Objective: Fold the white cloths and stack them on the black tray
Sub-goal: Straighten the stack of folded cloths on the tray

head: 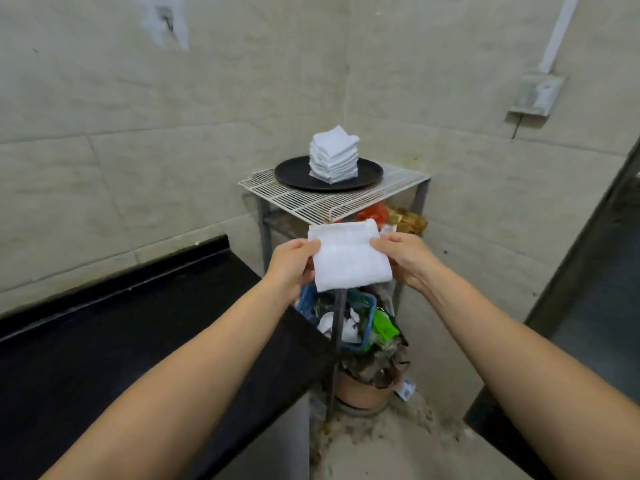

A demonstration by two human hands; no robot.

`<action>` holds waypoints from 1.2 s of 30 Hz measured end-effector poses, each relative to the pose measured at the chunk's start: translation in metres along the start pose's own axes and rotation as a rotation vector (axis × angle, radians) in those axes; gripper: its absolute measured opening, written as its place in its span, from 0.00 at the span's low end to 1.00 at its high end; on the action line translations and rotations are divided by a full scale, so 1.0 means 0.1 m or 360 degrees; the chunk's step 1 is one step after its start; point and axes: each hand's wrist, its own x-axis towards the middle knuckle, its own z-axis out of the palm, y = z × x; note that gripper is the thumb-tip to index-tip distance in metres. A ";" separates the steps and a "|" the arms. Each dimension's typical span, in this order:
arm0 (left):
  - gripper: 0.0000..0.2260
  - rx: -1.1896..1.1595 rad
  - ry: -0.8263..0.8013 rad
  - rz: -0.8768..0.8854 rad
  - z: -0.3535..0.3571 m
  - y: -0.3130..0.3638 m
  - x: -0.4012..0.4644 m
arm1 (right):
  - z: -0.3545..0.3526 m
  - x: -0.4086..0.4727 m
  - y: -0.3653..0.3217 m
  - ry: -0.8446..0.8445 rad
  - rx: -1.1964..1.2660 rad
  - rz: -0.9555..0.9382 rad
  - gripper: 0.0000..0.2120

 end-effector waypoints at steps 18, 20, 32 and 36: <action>0.10 0.0227 0.0516 0.0477 0.99 1.46 3.67 | -0.14 4.30 -1.47 -0.0315 -0.0414 -0.0485 0.09; 0.11 0.0195 0.0630 0.0461 1.01 1.55 3.92 | -0.07 4.68 -1.54 -0.0411 -0.0490 -0.0529 0.09; 0.13 0.0266 0.1007 0.0205 1.00 1.14 4.47 | 0.08 5.59 -1.06 -0.0704 -0.0750 -0.0665 0.05; 0.15 0.0318 0.1033 0.0228 1.02 1.12 4.48 | 0.08 5.64 -0.99 -0.0729 -0.0697 -0.0650 0.04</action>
